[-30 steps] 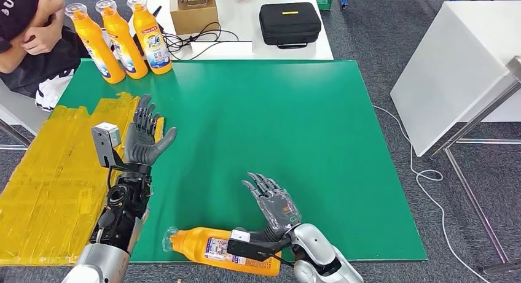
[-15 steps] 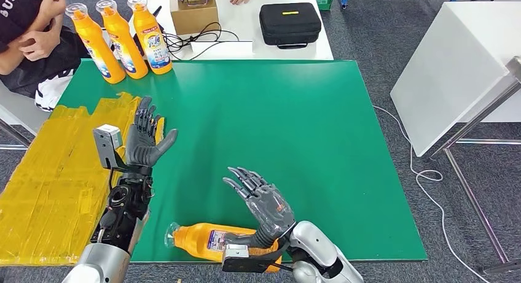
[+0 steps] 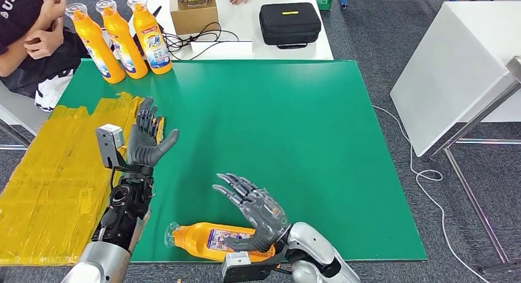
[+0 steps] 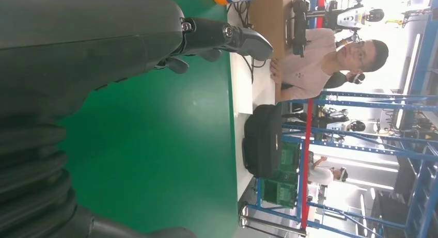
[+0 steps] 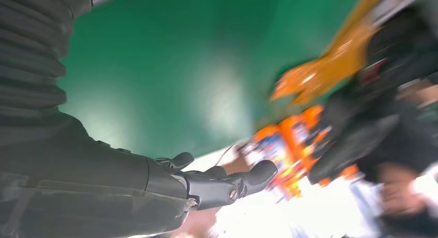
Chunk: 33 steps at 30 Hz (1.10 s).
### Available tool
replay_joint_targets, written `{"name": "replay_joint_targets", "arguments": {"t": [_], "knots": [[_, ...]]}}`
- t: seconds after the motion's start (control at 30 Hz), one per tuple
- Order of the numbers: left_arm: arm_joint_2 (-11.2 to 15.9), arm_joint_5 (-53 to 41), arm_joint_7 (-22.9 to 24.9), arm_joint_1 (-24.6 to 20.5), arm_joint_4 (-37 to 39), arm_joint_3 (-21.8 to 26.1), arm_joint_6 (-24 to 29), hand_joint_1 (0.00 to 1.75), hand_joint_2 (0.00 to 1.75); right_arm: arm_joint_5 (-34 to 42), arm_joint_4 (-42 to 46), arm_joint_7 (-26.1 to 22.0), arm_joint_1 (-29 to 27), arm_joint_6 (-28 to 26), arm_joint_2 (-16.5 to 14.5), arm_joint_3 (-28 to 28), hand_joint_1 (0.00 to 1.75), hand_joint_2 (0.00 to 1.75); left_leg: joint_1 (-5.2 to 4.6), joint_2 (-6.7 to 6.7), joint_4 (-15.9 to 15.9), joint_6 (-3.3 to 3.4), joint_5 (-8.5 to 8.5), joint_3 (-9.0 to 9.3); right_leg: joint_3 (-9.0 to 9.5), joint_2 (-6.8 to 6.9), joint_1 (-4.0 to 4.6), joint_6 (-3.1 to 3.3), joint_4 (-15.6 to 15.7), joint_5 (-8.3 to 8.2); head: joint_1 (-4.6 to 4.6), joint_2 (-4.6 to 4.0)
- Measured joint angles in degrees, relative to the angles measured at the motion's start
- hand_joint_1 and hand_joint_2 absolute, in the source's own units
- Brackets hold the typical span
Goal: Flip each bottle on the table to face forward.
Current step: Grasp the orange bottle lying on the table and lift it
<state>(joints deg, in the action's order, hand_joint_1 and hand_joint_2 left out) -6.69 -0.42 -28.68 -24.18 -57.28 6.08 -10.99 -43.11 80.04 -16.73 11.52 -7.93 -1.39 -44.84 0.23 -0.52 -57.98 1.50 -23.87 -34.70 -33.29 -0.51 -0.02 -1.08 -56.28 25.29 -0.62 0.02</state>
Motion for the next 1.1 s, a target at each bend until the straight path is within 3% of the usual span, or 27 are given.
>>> {"name": "replay_joint_targets", "arguments": {"t": [0.23, 0.93, 1.1], "knots": [[0.02, 0.32, -0.26, -1.33, 1.45, 0.00, -0.23, 0.00, 1.75, 7.35, 0.00, -4.92, 0.31, 6.62, 0.48, -2.80, 0.00, 1.75, -0.01, 0.00, 0.00, 0.00, 0.00, -0.01, 0.00, 0.00, -0.01, 0.00, 0.00, 0.00, 0.00, 0.00], [0.07, 0.67, -0.34, -2.01, 3.11, 0.00, -0.31, 0.00, 1.75, 8.33, 0.01, -5.46, 0.71, 7.21, 0.99, -4.37, 0.00, 1.75, 0.00, 0.00, 0.00, 0.00, 0.00, -0.01, 0.00, 0.00, -0.01, 0.00, 0.00, 0.00, 0.01, 0.00], [0.09, 0.89, -0.34, -2.07, 3.18, 0.00, -0.30, 0.00, 1.75, 11.86, 0.17, -6.90, 0.78, 9.64, 1.02, -4.42, 0.00, 1.75, 0.00, 0.00, 0.00, 0.00, 0.00, -0.01, 0.00, 0.00, -0.01, 0.00, 0.00, 0.00, 0.01, 0.00]]}}
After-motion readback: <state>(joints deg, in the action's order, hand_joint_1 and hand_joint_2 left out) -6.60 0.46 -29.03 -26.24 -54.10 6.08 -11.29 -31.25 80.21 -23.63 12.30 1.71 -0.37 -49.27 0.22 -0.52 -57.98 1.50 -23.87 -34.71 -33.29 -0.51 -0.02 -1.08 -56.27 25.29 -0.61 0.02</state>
